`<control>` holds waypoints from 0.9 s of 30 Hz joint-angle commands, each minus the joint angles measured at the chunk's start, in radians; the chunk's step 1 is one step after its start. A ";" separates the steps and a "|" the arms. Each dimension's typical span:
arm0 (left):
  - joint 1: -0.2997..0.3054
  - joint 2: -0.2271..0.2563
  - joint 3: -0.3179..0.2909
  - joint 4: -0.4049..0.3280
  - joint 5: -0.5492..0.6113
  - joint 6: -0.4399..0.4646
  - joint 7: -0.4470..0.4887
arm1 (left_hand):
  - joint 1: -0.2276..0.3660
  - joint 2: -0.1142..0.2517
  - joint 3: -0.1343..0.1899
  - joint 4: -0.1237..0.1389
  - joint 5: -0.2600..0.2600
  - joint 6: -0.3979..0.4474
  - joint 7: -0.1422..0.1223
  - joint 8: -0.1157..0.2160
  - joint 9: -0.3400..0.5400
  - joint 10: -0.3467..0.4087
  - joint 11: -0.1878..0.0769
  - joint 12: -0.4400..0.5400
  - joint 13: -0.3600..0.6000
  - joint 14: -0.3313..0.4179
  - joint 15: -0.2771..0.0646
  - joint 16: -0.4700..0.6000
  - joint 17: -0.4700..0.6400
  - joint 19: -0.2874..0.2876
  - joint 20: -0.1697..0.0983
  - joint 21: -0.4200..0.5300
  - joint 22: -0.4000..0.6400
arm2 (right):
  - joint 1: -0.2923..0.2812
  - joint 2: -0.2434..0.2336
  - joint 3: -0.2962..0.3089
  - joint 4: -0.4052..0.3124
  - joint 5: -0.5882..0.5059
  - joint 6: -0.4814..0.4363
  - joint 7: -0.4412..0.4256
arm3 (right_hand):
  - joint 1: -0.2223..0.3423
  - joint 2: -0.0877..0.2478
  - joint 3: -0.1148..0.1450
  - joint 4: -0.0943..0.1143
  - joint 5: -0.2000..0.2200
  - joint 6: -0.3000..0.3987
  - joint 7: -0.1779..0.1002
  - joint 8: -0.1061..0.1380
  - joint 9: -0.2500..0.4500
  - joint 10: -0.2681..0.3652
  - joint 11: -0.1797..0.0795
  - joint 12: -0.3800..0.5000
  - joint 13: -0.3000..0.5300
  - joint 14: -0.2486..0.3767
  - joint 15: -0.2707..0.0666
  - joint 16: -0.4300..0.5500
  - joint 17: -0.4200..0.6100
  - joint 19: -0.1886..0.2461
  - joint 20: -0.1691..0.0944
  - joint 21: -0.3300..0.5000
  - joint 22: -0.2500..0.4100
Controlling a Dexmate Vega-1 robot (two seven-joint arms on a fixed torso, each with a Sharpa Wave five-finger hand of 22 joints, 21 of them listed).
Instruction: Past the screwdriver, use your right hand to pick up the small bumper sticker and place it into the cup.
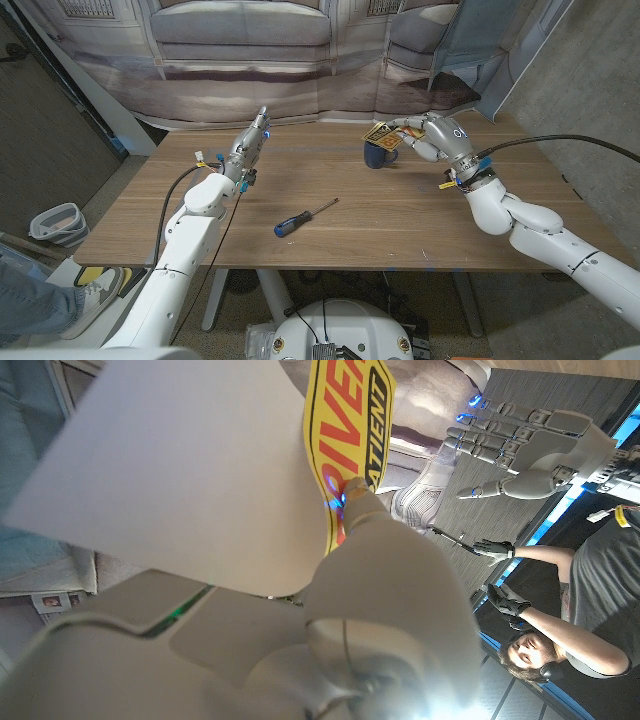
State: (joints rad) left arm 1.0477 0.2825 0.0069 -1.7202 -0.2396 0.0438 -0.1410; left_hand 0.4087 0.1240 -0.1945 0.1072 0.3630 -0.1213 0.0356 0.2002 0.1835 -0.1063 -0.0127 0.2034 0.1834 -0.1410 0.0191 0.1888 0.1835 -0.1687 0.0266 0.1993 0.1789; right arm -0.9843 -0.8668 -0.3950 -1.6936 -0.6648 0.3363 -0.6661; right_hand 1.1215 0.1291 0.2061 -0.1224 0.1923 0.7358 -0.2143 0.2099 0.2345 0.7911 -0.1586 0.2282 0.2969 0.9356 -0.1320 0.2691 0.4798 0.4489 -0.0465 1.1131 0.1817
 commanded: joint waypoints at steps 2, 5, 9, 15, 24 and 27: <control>-0.009 0.002 0.002 0.011 0.001 0.002 -0.008 | 0.013 -0.003 -0.007 -0.001 -0.003 -0.004 0.000 -0.004 0.004 -0.007 -0.003 -0.001 0.006 -0.006 -0.003 -0.001 0.002 -0.010 0.005 0.000 0.004 | 0.056 0.008 -0.026 0.029 0.025 0.011 0.043 | -0.010 0.001 0.005 -0.001 -0.003 0.001 0.001 0.001 0.003 0.004 0.002 0.001 0.003 -0.006 -0.103 -0.007 0.003 -0.005 -0.147 -0.003 0.000; -0.010 0.001 0.002 0.013 0.000 0.005 -0.009 | 0.013 -0.003 -0.007 -0.001 -0.003 -0.003 0.001 -0.003 0.004 -0.007 -0.003 -0.001 0.006 -0.006 -0.003 -0.001 0.002 -0.011 0.005 0.000 0.004 | 0.068 0.013 -0.032 0.033 0.023 0.012 0.048 | -0.010 0.002 0.005 -0.001 -0.003 0.001 0.001 0.001 0.003 0.003 0.004 0.001 0.003 -0.007 -0.103 -0.008 0.003 -0.006 -0.147 -0.004 0.000; -0.008 0.002 0.002 0.012 0.000 0.007 -0.009 | 0.014 -0.003 -0.007 -0.001 -0.003 -0.004 0.000 -0.004 0.004 -0.006 -0.002 0.000 0.006 -0.006 -0.002 -0.001 0.002 -0.011 0.004 0.000 0.004 | 0.084 0.019 -0.041 0.041 0.020 0.009 0.060 | -0.011 0.003 0.007 0.000 -0.003 0.000 0.001 0.000 0.003 -0.001 0.002 0.000 0.002 -0.008 -0.103 -0.009 0.002 -0.007 -0.147 -0.005 0.000; -0.004 0.003 -0.001 0.005 0.003 0.014 -0.004 | 0.014 -0.002 -0.008 -0.001 -0.003 -0.003 -0.001 -0.003 0.004 -0.006 -0.002 0.000 0.006 -0.006 -0.002 0.000 0.002 -0.011 0.005 0.000 0.004 | 0.105 0.024 -0.053 0.052 0.018 0.006 0.076 | -0.012 0.003 0.007 0.000 -0.004 -0.002 0.001 0.000 0.003 -0.002 0.002 0.000 0.002 -0.009 -0.103 -0.009 0.003 -0.008 -0.147 -0.005 0.000; -0.004 0.002 0.000 0.006 0.003 0.014 -0.009 | 0.015 -0.002 -0.009 -0.001 -0.003 -0.003 -0.001 -0.003 0.004 -0.007 -0.003 -0.001 0.006 -0.007 -0.003 -0.001 0.002 -0.011 0.004 0.001 0.004 | 0.132 0.026 -0.067 0.054 0.017 -0.002 0.103 | -0.013 0.003 0.008 -0.001 -0.004 -0.003 0.001 -0.001 0.003 -0.003 0.007 0.001 0.002 -0.012 -0.103 -0.011 0.002 -0.009 -0.147 -0.006 0.000; -0.005 0.001 0.001 0.008 0.002 0.015 -0.009 | 0.015 -0.002 -0.009 -0.001 -0.003 -0.003 0.000 -0.003 0.004 -0.007 -0.003 0.000 0.006 -0.008 -0.001 -0.001 0.002 -0.011 0.004 0.001 0.004 | 0.142 0.029 -0.072 0.055 0.017 -0.003 0.111 | -0.013 0.003 0.008 -0.001 -0.004 -0.004 0.001 -0.001 0.003 -0.005 0.010 0.000 0.002 -0.014 -0.103 -0.012 0.002 -0.011 -0.147 -0.007 0.000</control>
State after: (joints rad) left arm 1.0422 0.2847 0.0076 -1.7113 -0.2375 0.0555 -0.1478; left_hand 0.4113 0.1213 -0.1945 0.1072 0.3630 -0.1213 0.0356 0.2002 0.1835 -0.1062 -0.0127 0.2034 0.1834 -0.1409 0.0191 0.1888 0.1835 -0.1687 0.0266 0.1993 0.1789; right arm -0.8773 -0.8447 -0.4493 -1.6440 -0.6462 0.3414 -0.5857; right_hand 1.1160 0.1346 0.2060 -0.1225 0.1884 0.7358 -0.2143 0.2099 0.2350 0.7875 -0.1551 0.2282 0.2970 0.9268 -0.1302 0.2574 0.4797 0.4380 -0.0465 1.1093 0.1818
